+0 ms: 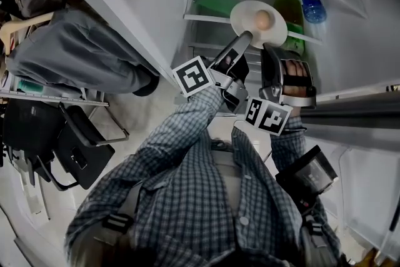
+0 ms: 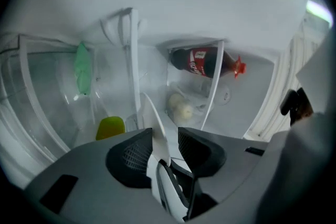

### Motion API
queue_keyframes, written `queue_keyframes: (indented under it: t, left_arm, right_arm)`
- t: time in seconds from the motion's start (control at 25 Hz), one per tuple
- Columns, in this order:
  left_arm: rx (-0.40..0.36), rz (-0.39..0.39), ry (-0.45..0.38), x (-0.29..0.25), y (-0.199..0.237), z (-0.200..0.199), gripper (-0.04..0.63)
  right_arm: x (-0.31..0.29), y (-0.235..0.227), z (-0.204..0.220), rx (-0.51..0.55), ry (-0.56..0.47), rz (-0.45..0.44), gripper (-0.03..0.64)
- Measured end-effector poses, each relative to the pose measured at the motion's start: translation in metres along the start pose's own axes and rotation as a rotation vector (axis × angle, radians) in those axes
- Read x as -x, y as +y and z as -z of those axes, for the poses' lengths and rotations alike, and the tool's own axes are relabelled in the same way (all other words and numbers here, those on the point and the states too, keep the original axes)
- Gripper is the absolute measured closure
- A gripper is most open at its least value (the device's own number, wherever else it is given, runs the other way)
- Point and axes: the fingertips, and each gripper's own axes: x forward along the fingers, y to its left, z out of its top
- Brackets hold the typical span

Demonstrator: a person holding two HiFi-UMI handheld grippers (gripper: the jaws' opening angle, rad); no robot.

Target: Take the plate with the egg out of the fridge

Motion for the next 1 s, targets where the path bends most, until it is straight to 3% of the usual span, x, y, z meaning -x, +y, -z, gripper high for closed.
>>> queue_keyframes:
  t: [0.12,0.24,0.32,0.72,0.84,1.0]
  left_arm:
    - [0.055,0.021,-0.034,-0.002,0.0,-0.003,0.445]
    - [0.056,0.012,-0.041,-0.002,0.0,-0.004,0.451]
    - [0.063,0.008,-0.048,-0.002,0.001,-0.006,0.489]
    - [0.076,-0.014,-0.067,-0.002,0.007,-0.011,0.502]
    - [0.087,-0.015,-0.067,-0.003,0.006,-0.007,0.502]
    - [0.085,-0.018,-0.061,-0.002,0.007,-0.007,0.505]
  right_arm:
    - [0.0,0.0,-0.001,0.002,-0.004,0.002,0.592]
    - [0.0,-0.002,-0.001,-0.001,-0.009,0.01,0.592]
    - [0.0,-0.003,-0.002,-0.007,-0.014,0.006,0.592]
    - [0.01,0.0,0.003,-0.1,-0.013,-0.015,0.591]
    - [0.019,-0.003,0.012,-0.304,-0.024,-0.053,0.591]
    - [0.024,-0.014,0.02,-0.908,-0.139,-0.165,0.59]
